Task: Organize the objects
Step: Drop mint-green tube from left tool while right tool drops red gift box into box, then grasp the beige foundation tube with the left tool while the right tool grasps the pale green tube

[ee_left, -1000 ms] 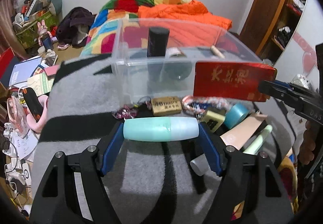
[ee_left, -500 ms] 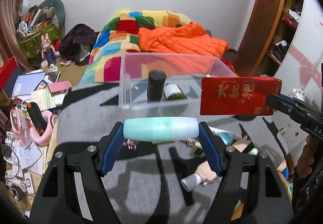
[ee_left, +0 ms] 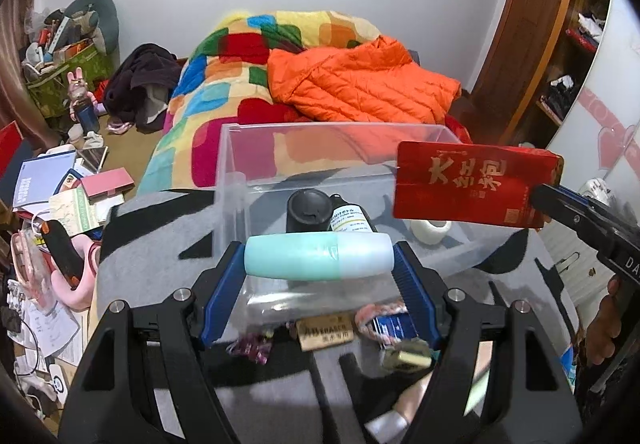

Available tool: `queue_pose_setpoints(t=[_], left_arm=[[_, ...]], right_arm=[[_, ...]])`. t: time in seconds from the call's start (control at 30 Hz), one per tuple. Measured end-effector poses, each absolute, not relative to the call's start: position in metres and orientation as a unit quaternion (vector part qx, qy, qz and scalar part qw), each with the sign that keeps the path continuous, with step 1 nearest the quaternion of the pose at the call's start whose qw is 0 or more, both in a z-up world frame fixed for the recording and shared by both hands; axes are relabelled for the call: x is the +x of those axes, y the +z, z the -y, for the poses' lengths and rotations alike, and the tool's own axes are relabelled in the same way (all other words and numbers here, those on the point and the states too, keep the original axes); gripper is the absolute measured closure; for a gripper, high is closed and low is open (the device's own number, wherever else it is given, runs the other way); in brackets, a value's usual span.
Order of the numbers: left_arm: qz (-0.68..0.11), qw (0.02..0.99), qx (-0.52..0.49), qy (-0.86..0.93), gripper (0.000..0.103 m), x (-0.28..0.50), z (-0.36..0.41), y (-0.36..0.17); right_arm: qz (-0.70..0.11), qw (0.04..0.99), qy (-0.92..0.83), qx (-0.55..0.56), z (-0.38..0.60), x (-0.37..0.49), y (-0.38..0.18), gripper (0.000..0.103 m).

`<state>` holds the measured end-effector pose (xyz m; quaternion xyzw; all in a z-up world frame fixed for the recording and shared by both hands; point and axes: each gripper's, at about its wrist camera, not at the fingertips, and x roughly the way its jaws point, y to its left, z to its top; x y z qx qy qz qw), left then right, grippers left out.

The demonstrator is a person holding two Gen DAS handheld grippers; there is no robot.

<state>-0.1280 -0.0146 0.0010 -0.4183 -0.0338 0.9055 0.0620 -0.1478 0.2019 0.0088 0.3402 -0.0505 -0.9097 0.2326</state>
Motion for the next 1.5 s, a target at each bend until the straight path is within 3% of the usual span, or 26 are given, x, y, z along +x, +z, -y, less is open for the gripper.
queue_pose_setpoints(t=[0.77, 0.93, 1.0, 1.5], left_arm=[[0.038, 0.079, -0.447, 0.890, 0.030, -0.152, 0.009, -0.017], [0.044, 0.082, -0.448, 0.889, 0.029, -0.146, 0.014, -0.012], [0.042, 0.081, -0.446, 0.890, 0.029, -0.142, 0.014, -0.009], [0.030, 0.087, -0.433, 0.897, 0.018, -0.081, 0.007, 0.001]], right_arm=[[0.028, 0.227, -0.877, 0.422, -0.182, -0.198, -0.039, 0.074], [0.016, 0.220, -0.883, 0.415, -0.184, -0.192, -0.031, 0.052], [0.013, 0.217, -0.887, 0.407, -0.185, -0.186, -0.026, 0.048], [0.000, 0.243, -0.889, 0.388, -0.195, -0.121, -0.010, 0.042]])
